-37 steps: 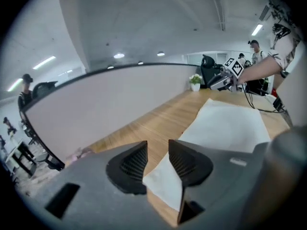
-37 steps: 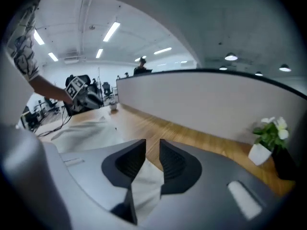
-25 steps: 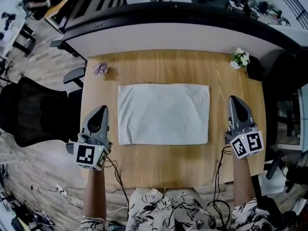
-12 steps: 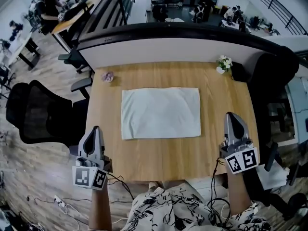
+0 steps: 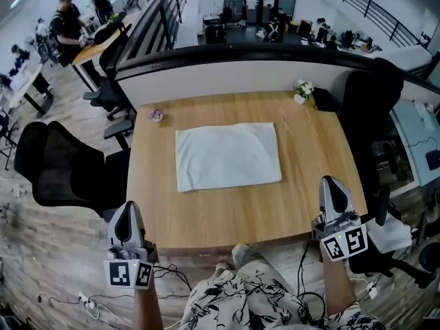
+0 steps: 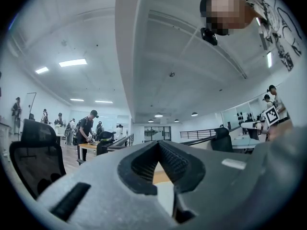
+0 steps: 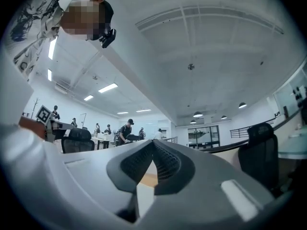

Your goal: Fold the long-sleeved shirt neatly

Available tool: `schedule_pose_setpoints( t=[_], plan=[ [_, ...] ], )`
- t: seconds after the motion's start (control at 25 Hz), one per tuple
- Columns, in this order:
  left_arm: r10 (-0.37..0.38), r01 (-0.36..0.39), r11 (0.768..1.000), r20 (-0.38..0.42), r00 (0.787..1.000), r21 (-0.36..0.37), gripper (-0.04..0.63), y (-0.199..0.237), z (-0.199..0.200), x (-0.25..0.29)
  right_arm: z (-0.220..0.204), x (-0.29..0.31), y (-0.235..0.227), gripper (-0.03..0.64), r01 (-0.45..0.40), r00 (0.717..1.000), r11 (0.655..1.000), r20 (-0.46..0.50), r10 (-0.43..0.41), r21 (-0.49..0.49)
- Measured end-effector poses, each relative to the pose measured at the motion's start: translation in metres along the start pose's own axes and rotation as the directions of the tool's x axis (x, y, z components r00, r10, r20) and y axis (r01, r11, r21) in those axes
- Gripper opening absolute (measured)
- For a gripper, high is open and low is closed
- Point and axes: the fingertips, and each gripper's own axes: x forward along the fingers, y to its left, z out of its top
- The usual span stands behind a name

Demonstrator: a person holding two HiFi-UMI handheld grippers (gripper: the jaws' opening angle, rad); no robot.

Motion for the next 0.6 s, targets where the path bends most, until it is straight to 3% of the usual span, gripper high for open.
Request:
schedule_pose_setpoints(
  t=[0.24, 0.6],
  plan=[
    [-0.016, 0.016, 1.000, 0.000, 1.000, -0.001, 0.005, 0.002, 0.005, -0.049, 0.008, -0.049, 0.029, 0.006, 0.047, 0.999, 0.996, -0.012, -0.046, 0.081],
    [-0.004, 0.004, 1.000, -0.027, 1.000, 0.008, 0.005, -0.020, 0.002, -0.093, 0.015, -0.096, 0.037, 0.006, 0.064, 0.997, 0.997, -0.034, -0.062, 0.052]
  ],
)
